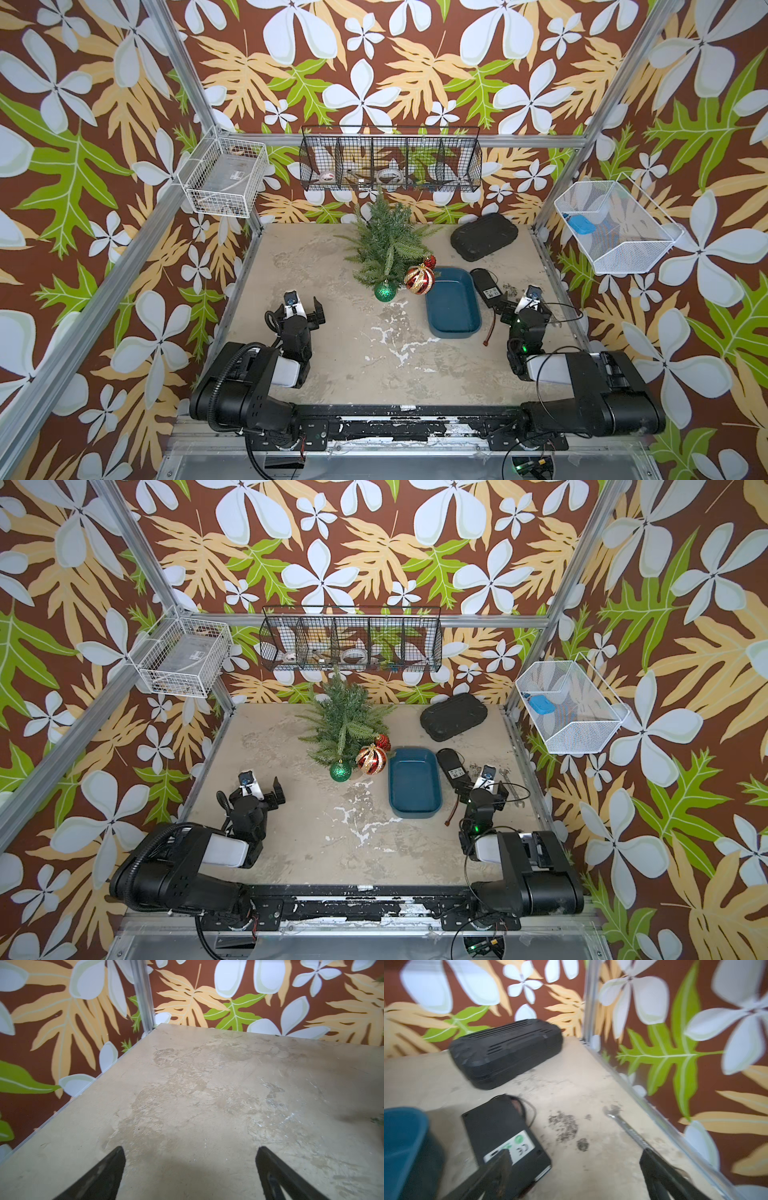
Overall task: Decorate the small christmas tree with ornaments
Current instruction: Reset both arms
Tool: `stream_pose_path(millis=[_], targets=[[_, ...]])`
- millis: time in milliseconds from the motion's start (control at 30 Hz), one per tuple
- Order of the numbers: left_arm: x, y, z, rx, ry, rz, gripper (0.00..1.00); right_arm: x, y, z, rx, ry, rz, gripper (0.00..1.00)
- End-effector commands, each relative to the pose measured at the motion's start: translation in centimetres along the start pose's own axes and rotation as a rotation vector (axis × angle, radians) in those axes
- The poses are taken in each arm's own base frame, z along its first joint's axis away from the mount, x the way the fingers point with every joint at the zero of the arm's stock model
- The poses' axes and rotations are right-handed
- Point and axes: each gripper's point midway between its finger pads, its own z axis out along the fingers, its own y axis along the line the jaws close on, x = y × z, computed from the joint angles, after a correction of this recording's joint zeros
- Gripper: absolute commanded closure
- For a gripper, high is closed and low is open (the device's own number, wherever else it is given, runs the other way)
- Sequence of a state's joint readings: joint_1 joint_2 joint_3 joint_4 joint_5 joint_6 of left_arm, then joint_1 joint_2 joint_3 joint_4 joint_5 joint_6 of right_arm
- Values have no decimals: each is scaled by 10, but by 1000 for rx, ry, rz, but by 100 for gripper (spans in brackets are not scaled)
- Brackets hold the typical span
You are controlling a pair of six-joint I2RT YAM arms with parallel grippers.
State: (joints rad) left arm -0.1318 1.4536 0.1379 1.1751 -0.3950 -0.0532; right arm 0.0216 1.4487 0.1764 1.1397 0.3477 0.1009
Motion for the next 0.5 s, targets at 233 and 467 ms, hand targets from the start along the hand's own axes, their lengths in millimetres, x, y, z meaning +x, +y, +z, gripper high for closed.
stream_pose_path(millis=[233, 467], targets=[[-35, -6, 1, 45, -135, -54, 0, -19, 28, -2, -117, -77, -37, 0], [-36, -5, -2, 46, -143, -54, 0, -18, 28, 0, -123, -74, -34, 0]])
